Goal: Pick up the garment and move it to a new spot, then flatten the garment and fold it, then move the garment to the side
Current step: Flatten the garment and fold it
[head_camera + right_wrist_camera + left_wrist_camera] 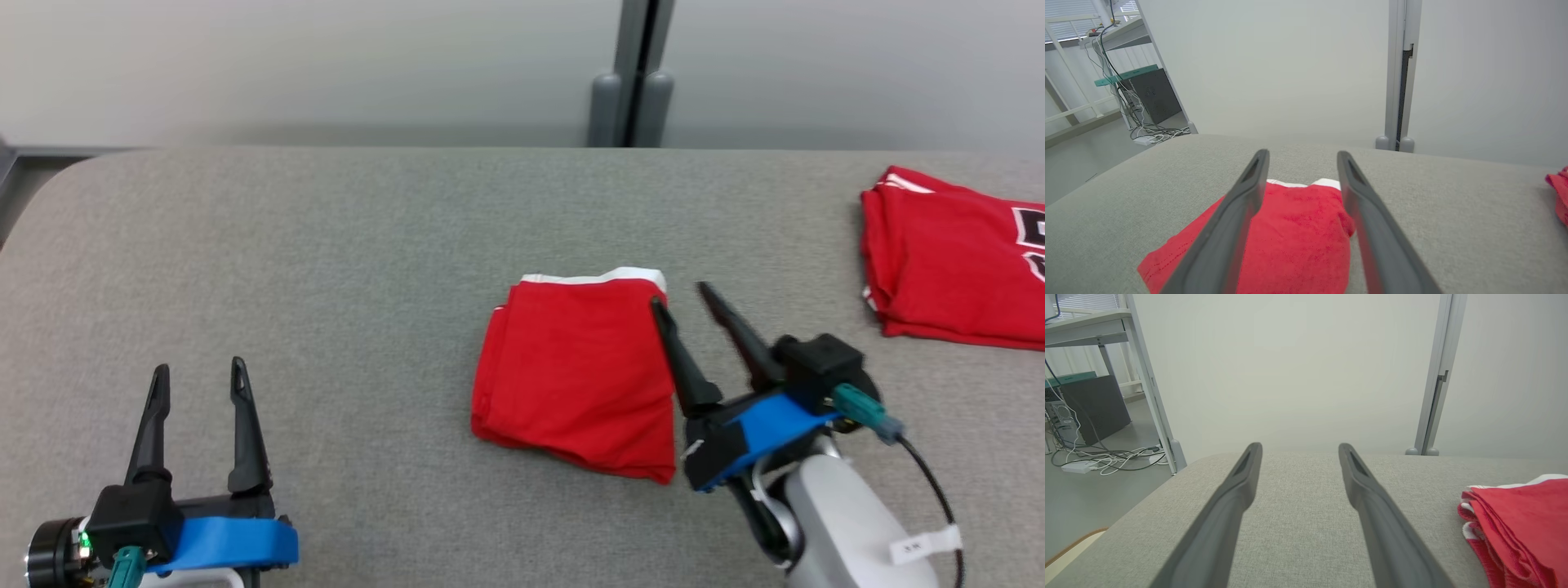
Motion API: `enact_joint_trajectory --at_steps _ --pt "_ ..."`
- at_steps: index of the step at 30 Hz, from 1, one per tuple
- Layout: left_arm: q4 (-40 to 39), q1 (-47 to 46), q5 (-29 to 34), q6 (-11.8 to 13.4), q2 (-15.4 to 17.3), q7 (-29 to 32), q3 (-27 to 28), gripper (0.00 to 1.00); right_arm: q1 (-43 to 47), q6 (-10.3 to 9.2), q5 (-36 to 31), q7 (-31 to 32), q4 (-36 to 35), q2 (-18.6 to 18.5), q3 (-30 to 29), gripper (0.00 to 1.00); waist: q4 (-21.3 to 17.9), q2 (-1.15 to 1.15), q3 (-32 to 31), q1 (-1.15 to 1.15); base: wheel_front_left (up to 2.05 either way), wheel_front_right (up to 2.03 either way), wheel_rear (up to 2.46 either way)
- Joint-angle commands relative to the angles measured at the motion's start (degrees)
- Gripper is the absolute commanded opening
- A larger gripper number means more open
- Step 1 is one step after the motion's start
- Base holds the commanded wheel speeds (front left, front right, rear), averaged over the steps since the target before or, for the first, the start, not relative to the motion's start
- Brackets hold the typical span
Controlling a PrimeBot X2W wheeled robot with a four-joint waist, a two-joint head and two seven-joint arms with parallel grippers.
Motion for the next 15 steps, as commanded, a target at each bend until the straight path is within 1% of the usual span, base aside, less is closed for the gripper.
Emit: enact_joint_trajectory --at_steps 1,4,6,11,15 --pt "0.10 0.66 0.32 0.10 0.34 -0.24 0.44 1.00 1.33 0.01 -1.01 -0.17 -0.79 -0.28 -1.25 1.00 -1.70 0.00 -1.58 0.00 0.00 0.00 0.00" --pt "0.38 1.59 0.44 0.03 0.56 -0.24 1.15 1.00 4.82 0.01 -3.56 -0.17 -3.12 -0.26 -6.54 1.00 -3.06 0.00 -2.76 0.00 0.00 0.00 0.00" --pt "0.57 2.06 0.51 0.03 0.60 -0.24 1.66 1.00 6.68 0.01 -4.90 -0.17 -4.37 -0.35 -9.02 1.00 -3.76 0.00 -3.30 0.00 0.00 0.00 0.00" --pt "0.54 3.70 0.84 -0.20 0.81 -0.24 2.30 1.00 11.55 0.01 -6.90 -0.17 -7.04 -0.30 -13.18 1.00 -5.05 0.00 -4.82 0.00 0.00 0.00 0.00" --pt "1.05 4.84 0.87 -0.47 0.93 -0.24 2.43 1.00 15.26 0.01 -8.31 -0.17 -8.99 -0.19 -15.08 1.00 -5.48 0.00 -5.74 0.00 0.00 0.00 0.00"
